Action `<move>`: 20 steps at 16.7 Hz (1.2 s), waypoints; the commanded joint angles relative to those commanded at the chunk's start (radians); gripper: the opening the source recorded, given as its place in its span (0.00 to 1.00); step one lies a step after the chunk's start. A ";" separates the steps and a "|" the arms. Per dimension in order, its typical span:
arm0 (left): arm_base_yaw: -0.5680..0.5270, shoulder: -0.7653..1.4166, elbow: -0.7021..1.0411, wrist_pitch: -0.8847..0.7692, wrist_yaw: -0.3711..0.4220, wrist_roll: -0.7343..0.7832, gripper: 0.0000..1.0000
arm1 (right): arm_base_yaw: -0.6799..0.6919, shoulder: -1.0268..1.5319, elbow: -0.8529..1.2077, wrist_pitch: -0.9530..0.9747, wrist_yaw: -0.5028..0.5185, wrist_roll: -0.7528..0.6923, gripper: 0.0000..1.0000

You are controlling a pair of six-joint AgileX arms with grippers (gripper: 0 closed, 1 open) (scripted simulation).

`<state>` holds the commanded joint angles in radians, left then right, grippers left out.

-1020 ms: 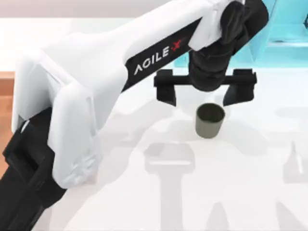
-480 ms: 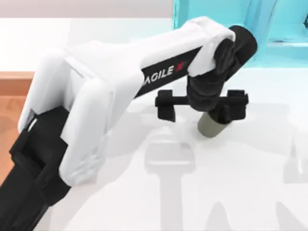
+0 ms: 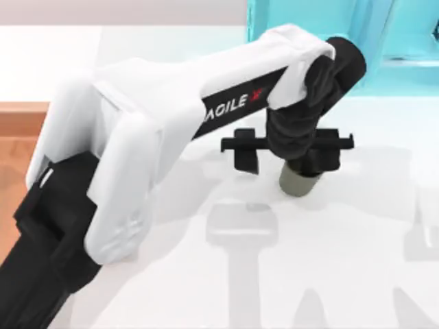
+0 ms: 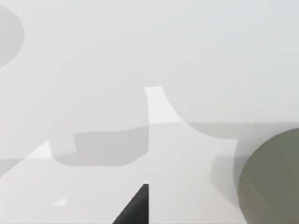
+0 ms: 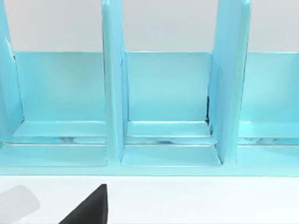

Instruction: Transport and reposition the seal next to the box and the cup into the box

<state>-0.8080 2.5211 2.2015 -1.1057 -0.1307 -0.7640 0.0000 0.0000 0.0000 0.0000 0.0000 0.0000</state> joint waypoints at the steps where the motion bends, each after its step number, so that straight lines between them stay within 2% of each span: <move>1: 0.000 0.000 0.000 0.000 0.000 0.000 0.47 | 0.000 0.000 0.000 0.000 0.000 0.000 1.00; 7: 0.000 0.000 0.000 0.000 0.000 0.000 0.02 | 0.000 0.000 0.000 0.000 0.000 0.000 1.00; 17: -0.003 -0.005 -0.003 -0.001 0.000 0.003 0.00 | 0.000 0.000 0.000 0.000 0.000 0.000 1.00; 20: 0.030 -0.078 -0.050 -0.024 0.005 0.042 0.00 | 0.000 0.000 0.000 0.000 0.000 0.000 1.00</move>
<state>-0.7779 2.4434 2.1510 -1.1293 -0.1258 -0.7224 0.0000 0.0000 0.0000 0.0000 0.0000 0.0000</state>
